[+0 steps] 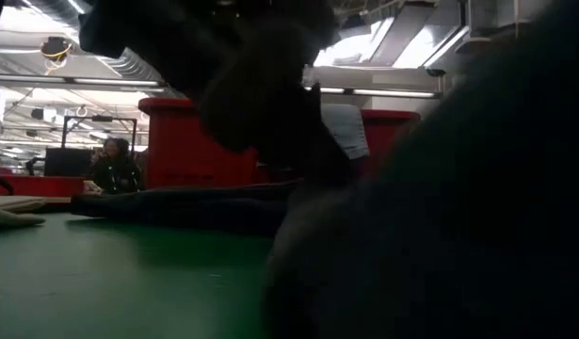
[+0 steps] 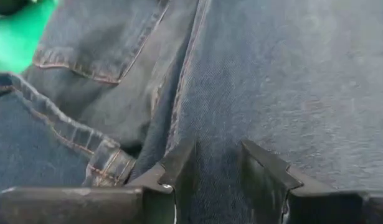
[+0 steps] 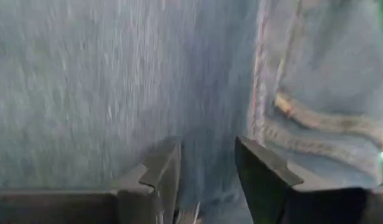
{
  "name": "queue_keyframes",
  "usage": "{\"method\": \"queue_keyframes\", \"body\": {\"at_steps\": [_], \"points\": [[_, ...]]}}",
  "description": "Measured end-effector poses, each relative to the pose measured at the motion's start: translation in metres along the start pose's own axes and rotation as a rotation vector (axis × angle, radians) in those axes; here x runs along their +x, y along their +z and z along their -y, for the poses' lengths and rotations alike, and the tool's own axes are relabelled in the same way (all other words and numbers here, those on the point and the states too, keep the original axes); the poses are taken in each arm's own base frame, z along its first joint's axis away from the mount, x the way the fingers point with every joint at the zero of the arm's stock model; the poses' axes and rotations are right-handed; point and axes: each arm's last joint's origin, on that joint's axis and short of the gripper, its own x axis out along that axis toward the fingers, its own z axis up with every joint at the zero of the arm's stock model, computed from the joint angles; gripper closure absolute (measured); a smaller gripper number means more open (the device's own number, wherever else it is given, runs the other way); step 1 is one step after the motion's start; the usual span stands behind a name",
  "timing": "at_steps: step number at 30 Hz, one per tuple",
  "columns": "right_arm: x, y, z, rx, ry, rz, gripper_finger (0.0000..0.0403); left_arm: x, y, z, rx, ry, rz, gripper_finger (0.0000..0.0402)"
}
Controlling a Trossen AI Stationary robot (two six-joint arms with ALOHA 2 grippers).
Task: Fold Laundry from Bin
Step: Fold the dark blue pants
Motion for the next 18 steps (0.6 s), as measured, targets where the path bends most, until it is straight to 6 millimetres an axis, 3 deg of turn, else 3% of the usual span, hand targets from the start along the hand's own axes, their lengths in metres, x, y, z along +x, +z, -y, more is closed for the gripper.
{"method": "queue_keyframes", "body": {"at_steps": [8,12,18], "points": [[0.026,-0.017,-0.003,0.053,0.083,-0.002,0.0249,0.017,-0.015,-0.003,0.010,0.003,-0.055,0.0284],[0.024,-0.016,-0.003,0.055,0.088,-0.002,0.0249,0.017,-0.015,-0.003,0.015,0.000,-0.056,0.0284],[0.015,-0.012,0.000,0.063,0.122,-0.017,0.0249,-0.002,0.001,-0.005,0.002,-0.024,-0.021,0.0284]]}}
